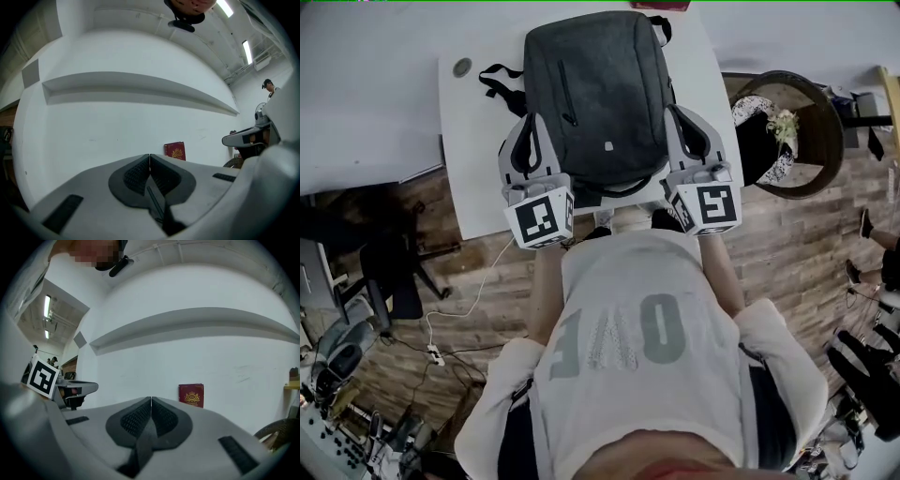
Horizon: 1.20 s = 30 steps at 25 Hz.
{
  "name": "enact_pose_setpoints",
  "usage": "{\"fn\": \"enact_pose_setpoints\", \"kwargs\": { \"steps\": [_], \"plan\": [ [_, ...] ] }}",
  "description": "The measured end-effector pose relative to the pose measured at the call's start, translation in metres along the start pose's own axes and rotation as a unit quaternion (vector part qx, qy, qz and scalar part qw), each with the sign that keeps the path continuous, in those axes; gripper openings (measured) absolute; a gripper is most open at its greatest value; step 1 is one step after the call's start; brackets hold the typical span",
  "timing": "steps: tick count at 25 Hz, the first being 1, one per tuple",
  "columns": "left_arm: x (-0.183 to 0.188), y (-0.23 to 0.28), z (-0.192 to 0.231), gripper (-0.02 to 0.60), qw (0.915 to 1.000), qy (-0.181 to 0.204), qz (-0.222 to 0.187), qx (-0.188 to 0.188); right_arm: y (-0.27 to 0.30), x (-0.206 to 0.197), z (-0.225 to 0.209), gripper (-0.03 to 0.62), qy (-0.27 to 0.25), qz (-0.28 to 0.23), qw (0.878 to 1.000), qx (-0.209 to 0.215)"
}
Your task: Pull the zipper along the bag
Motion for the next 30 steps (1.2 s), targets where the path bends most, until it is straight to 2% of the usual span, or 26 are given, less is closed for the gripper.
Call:
{"fn": "enact_pose_setpoints", "kwargs": {
  "steps": [6, 9, 10, 11, 12, 15, 17, 20, 25, 30],
  "plan": [
    [0.005, 0.008, -0.013, 0.026, 0.9999, 0.007, 0.002, 0.01, 0.002, 0.009, -0.015, 0.029, 0.017, -0.019, 0.999, 0.031],
    [0.006, 0.012, -0.02, 0.026, 1.0, 0.0, 0.001, -0.003, 0.005, 0.005, -0.019, 0.032, 0.02, -0.01, 0.999, 0.044],
    [0.007, 0.014, -0.024, 0.028, 0.9999, -0.004, 0.001, -0.013, 0.006, 0.002, -0.019, 0.045, 0.025, -0.006, 0.998, 0.054],
    [0.008, 0.016, -0.027, 0.042, 0.9997, -0.007, -0.001, -0.023, 0.008, -0.001, -0.017, 0.141, 0.033, -0.002, 0.997, 0.065],
    [0.009, 0.017, -0.03, 0.104, 0.9994, -0.01, -0.005, -0.034, 0.009, -0.002, -0.015, 0.227, 0.042, 0.001, 0.996, 0.074],
    [0.013, 0.021, -0.038, 0.332, 0.9971, -0.037, -0.018, -0.064, 0.009, -0.004, -0.015, 0.323, 0.063, -0.001, 0.996, 0.069],
    [0.011, 0.024, -0.044, 0.378, 0.9955, -0.045, -0.016, -0.082, 0.007, -0.007, -0.019, 0.358, 0.075, 0.002, 0.995, 0.06],
    [0.005, 0.025, -0.048, 0.39, 0.995, -0.043, -0.008, -0.09, 0.003, -0.013, -0.022, 0.373, 0.078, 0.015, 0.995, 0.061],
    [-0.007, 0.022, -0.05, 0.39, 0.994, -0.06, 0.014, -0.09, -0.002, -0.025, -0.031, 0.37, 0.049, 0.055, 0.996, 0.057],
    [-0.033, 0.001, -0.069, 0.39, 0.9879, -0.042, 0.06, -0.137, -0.005, -0.047, -0.04, 0.37, 0.042, 0.111, 0.99, 0.079]
  ]
}}
Point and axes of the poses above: the fingertips, and each gripper's own axes: y forward along the fingers, z to its left, x out of its top, the point moved 1 cm from there along -y, backward along the fingers, and after that the axes turned 7 degrees about y, right-handed, at the moved point
